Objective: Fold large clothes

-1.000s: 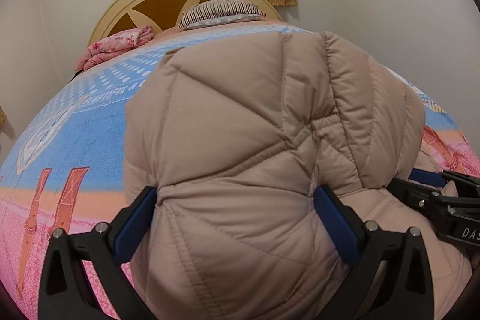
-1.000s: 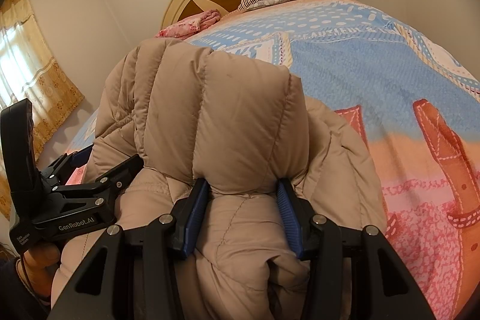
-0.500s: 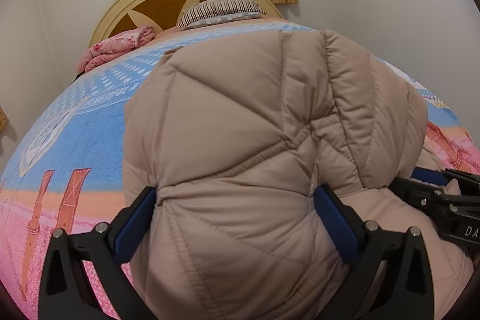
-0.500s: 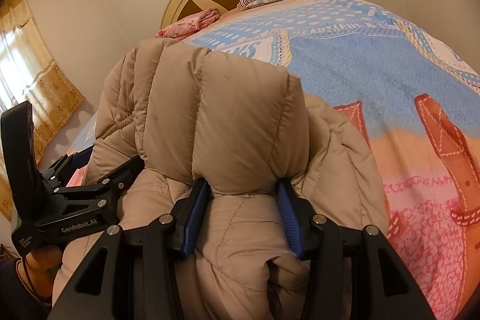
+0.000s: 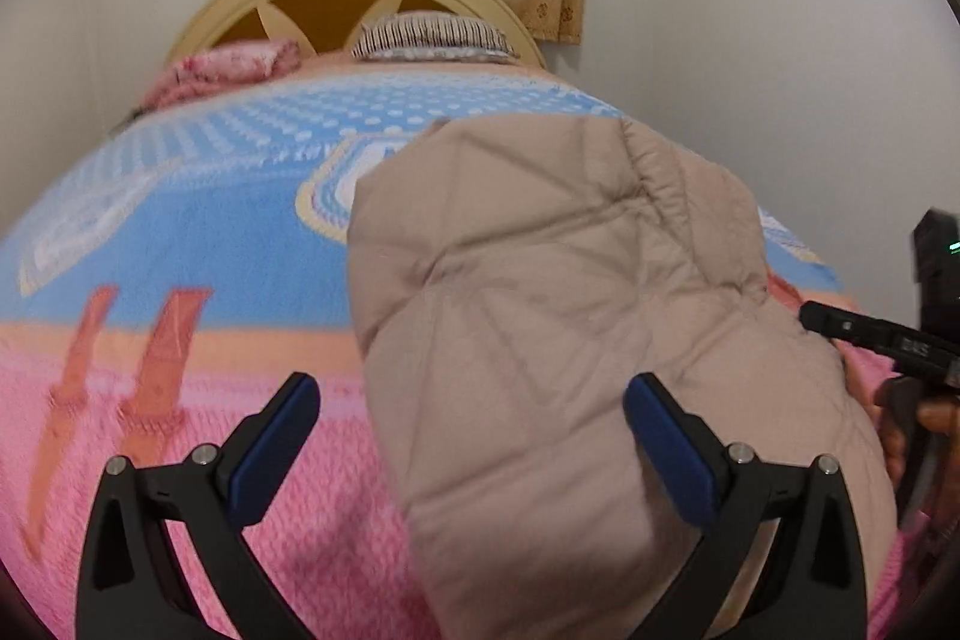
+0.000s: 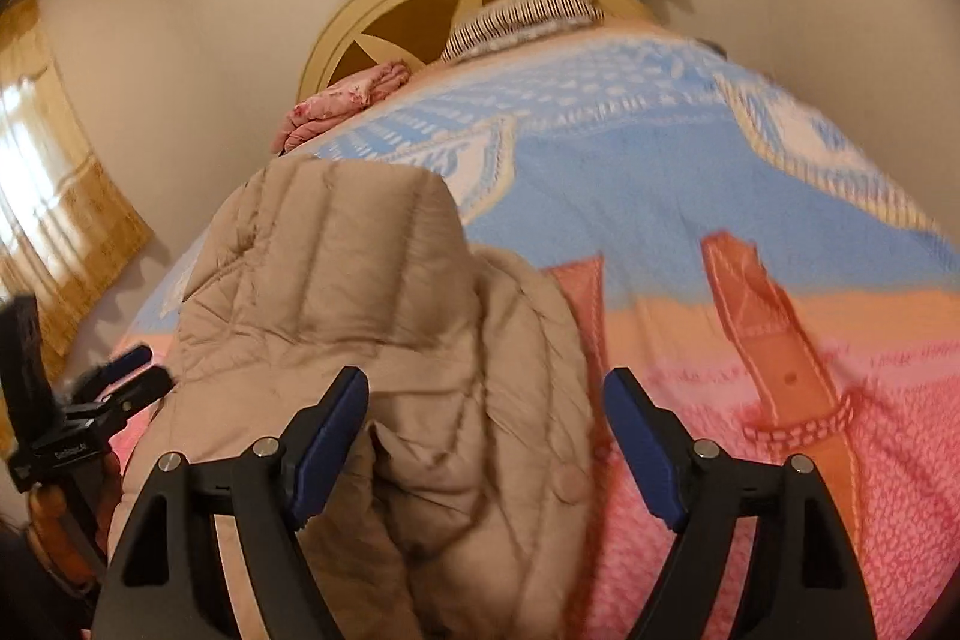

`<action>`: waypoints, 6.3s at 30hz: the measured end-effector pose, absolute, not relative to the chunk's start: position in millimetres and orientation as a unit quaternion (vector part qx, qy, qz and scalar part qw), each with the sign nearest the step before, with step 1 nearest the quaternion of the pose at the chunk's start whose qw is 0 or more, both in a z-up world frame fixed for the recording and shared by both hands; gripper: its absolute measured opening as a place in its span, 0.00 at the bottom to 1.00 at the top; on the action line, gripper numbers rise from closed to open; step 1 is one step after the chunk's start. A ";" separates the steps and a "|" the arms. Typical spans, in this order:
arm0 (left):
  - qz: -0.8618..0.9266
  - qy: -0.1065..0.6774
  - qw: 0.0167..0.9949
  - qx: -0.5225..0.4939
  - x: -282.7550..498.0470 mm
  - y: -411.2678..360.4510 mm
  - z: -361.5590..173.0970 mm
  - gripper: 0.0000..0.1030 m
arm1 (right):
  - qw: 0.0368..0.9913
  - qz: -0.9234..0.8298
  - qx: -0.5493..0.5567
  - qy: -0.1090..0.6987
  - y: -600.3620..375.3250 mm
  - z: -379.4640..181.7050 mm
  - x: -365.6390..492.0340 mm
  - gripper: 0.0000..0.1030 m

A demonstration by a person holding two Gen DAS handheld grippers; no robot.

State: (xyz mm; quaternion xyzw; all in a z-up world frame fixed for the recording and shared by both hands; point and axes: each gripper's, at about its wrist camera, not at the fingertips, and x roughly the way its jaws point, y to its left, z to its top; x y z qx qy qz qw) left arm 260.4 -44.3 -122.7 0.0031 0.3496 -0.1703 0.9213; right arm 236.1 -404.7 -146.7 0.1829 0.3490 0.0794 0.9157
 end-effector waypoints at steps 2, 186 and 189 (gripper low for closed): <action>-0.187 0.369 0.910 -0.020 262.1 -36.7 -130.9 1.00 | 0.905 0.090 0.195 0.367 -408.7 -150.2 239.1 0.81; 0.049 0.147 0.988 -0.014 38.6 169.4 -6.6 1.00 | 0.945 0.260 0.022 0.195 -32.4 15.0 67.5 0.74; 0.049 0.147 0.988 -0.013 38.7 169.3 -6.7 1.00 | 0.945 0.261 0.021 0.194 -30.8 15.3 67.1 0.74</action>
